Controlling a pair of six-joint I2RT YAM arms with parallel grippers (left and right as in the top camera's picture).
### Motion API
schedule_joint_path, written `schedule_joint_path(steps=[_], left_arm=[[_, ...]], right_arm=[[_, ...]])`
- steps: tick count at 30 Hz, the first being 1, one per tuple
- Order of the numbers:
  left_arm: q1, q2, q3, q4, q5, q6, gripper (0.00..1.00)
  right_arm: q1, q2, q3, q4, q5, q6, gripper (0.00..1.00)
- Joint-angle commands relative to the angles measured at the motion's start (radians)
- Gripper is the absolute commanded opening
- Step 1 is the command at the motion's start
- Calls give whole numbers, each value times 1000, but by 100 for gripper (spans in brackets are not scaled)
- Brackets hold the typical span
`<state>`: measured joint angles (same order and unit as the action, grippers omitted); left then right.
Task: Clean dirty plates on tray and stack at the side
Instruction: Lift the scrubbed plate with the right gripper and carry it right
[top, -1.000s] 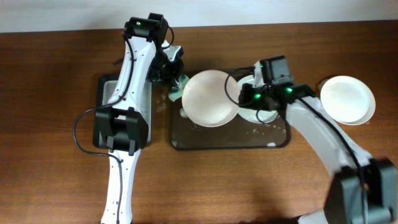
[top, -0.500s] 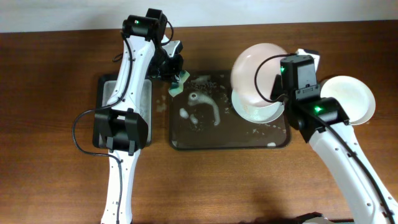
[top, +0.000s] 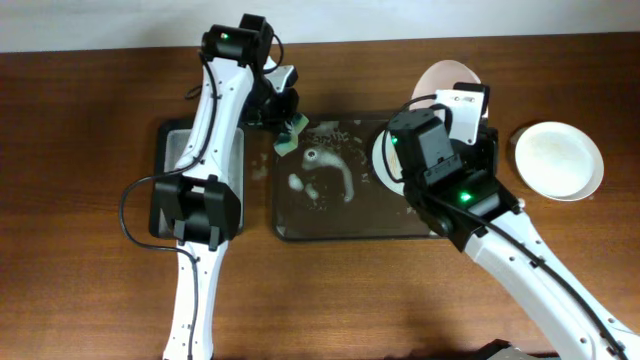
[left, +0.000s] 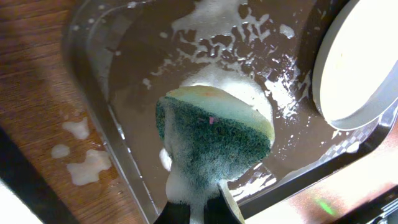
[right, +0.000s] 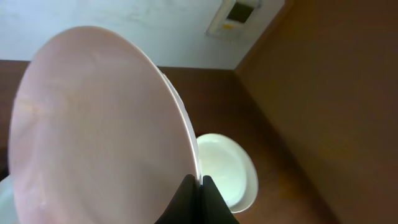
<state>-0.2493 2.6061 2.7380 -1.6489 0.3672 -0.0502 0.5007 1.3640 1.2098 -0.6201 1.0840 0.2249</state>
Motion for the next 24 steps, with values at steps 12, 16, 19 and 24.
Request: schedule_joint_path(steps=[12,16,19,24], left_arm=[[-30,-37,11,5,-50,-7,0],[-30,-37,11,5,-50,-7,0],[-30,-37,11,5,-50,-6,0],[-30,-37,11,6,-50,-7,0]], right_arm=[[3,-16,19,-34,-60,5,4],[-72,-16,19,-74,-237,109,4],[-142,-17,19,-68,-262,98,4],[-306,-66,42,-72,-545,134,4]])
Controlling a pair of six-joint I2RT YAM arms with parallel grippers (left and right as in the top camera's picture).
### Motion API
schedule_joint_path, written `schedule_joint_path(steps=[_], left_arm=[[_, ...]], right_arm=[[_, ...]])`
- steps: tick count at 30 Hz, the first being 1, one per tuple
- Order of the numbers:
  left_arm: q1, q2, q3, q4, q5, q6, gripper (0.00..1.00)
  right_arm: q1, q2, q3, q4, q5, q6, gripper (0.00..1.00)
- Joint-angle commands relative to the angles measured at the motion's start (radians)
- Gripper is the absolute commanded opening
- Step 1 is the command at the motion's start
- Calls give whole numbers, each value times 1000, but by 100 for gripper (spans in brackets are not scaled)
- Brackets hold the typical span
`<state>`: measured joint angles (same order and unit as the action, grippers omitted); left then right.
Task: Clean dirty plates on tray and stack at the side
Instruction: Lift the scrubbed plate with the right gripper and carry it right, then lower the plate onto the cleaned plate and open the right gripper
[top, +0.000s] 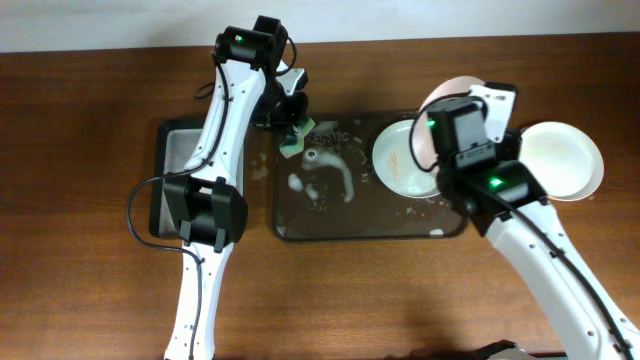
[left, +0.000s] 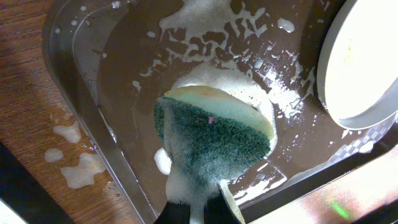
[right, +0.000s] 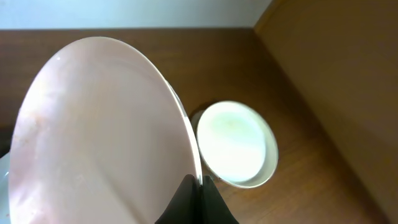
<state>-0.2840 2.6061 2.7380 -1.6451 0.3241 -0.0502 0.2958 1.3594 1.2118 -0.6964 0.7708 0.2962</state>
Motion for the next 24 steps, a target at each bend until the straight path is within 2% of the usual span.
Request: schedule_joint_path(steps=[1,5,11,17,24], left_arm=[[5,-37,11,2,-7,-7,0],[5,-37,11,3,-7,-6,0],[5,-37,11,9,-7,-7,0],[5,-37,11,10,-7,-6,0],[5,-37,11,16,-8,-6,0]], right_arm=[[-150,-69,40,5,-301,80,4],[-436,-62,39,3,-607,98,4],[-813,27,39,11,-845,196,4],[-984,197,39,86,-873,211,4],[-1049,366,39,210,-872,214,4]])
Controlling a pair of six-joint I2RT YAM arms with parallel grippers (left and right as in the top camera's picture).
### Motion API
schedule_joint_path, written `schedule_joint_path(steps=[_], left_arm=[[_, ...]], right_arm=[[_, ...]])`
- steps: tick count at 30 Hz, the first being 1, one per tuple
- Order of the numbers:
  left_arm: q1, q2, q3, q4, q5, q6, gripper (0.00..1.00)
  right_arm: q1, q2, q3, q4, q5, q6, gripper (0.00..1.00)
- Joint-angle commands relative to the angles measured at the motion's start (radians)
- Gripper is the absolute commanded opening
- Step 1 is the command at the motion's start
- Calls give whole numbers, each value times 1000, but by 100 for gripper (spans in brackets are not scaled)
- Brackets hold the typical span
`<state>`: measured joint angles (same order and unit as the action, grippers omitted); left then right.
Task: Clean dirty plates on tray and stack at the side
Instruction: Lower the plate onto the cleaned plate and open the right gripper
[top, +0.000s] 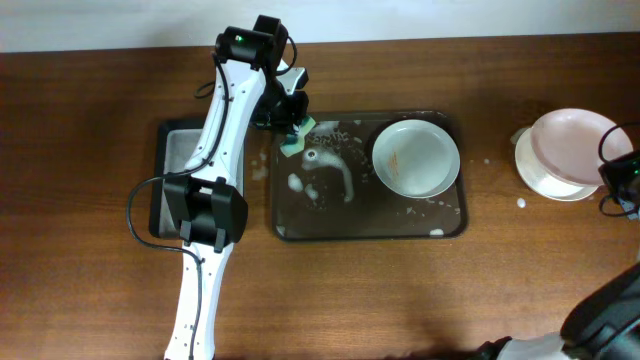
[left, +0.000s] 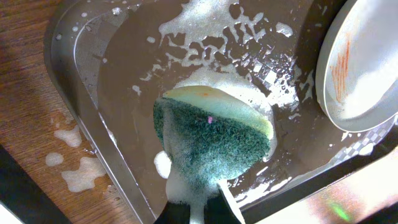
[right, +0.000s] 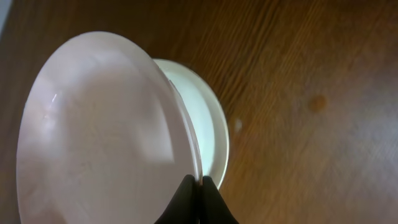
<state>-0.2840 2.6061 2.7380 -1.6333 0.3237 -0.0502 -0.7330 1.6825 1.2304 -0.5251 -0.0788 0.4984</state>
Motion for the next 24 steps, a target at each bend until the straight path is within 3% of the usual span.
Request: schedule_joint_path(steps=[1,11,12,14,16,19,24], left_arm=[[5,-37,11,6,-7,-6,0],[5,-37,11,17,-34,-6,0],[5,-37,11,17,-33,-6,0],[5,-37,11,18,-34,-6,0],[5,-37,11,18,-34,-6,0],[5,-37,11,21,-33,-6,0],[5,-37,11,17,-33,-6,0]], right_arm=[[-21,60,21,59,-26,12,4],[-13,155,20,61,-41,-1,4],[-13,157,20,55,-42,-1,11],[-13,156,20,50,-50,-1,38],[-14,156,21,50,-122,-24,48],[-11,141,38,50,-278,-27,56],[50,58,133,-37,-359,-91,57]])
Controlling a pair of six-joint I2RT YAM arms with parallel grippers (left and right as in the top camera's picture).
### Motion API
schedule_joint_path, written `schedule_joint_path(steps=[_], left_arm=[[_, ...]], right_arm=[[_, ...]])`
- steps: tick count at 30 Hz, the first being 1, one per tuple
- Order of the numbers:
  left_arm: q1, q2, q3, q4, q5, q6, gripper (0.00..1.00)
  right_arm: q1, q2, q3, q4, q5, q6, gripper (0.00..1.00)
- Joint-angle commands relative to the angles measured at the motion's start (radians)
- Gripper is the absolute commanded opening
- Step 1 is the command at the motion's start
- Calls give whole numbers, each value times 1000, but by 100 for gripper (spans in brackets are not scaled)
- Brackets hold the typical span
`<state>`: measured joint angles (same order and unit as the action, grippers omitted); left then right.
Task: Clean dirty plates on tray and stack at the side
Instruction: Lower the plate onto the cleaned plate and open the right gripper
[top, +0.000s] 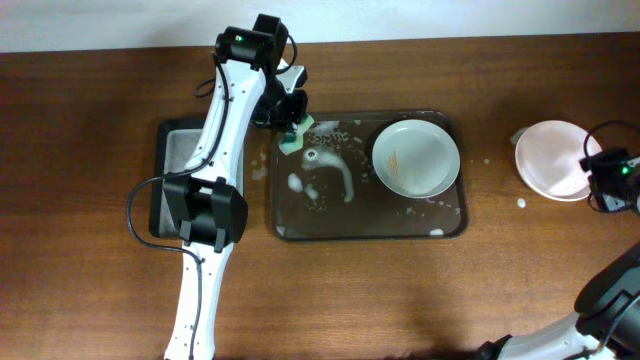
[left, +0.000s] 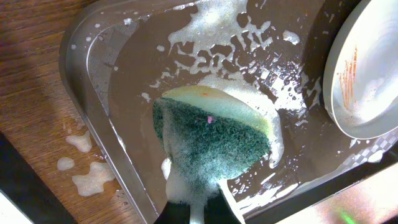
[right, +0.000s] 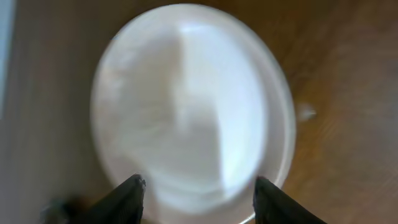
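My left gripper (top: 291, 128) is shut on a soapy green and yellow sponge (left: 211, 137), held over the far left end of the wet, foamy tray (top: 280, 215). A white plate with orange smears (top: 416, 158) lies at the tray's right end, and its edge shows in the left wrist view (left: 367, 81). At the table's right side the pink plate (top: 554, 157) lies flat on the white plate under it. My right gripper (right: 198, 182) is open just beside the pink plate (right: 189, 106), its fingers spread wide.
A second dark tray (top: 175, 160) lies left of the foamy one, partly under my left arm. Foam blobs (left: 87, 180) sit on the wood beside the tray's rim. Small white drops (top: 522, 204) lie on the table near the plate stack.
My right gripper has opened and let go of the pink plate, which now lies flat on the white plate. The left gripper with the sponge has barely shifted.
My right gripper held the pink plate on edge above the tray's right end. Then it held the plate nearer the white plate at the table's right, then tilted right over that plate. Now the plate rests there, released. The left gripper kept the sponge over the tray throughout.
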<state>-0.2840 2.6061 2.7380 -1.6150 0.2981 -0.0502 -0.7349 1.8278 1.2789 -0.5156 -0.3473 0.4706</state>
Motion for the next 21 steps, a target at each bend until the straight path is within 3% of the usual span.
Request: schedule_joint_path(steps=[1,9,14,16,21], left_arm=[[5,-37,11,-1,-8,-6,0],[-3,-37,11,-3,-7,-7,0],[-13,-37,11,-17,-8,-6,0],[-13,-37,11,-16,-11,-6,0],[-13,-37,11,-21,-52,-7,0]], right_arm=[[75,-105,105,-76,-90,-86,56],[438,-123,132,-222,78,-130,55],[650,-47,131,-256,139,-129,36],[690,-36,131,-259,143,-118,32],[762,11,131,-283,202,-93,32]])
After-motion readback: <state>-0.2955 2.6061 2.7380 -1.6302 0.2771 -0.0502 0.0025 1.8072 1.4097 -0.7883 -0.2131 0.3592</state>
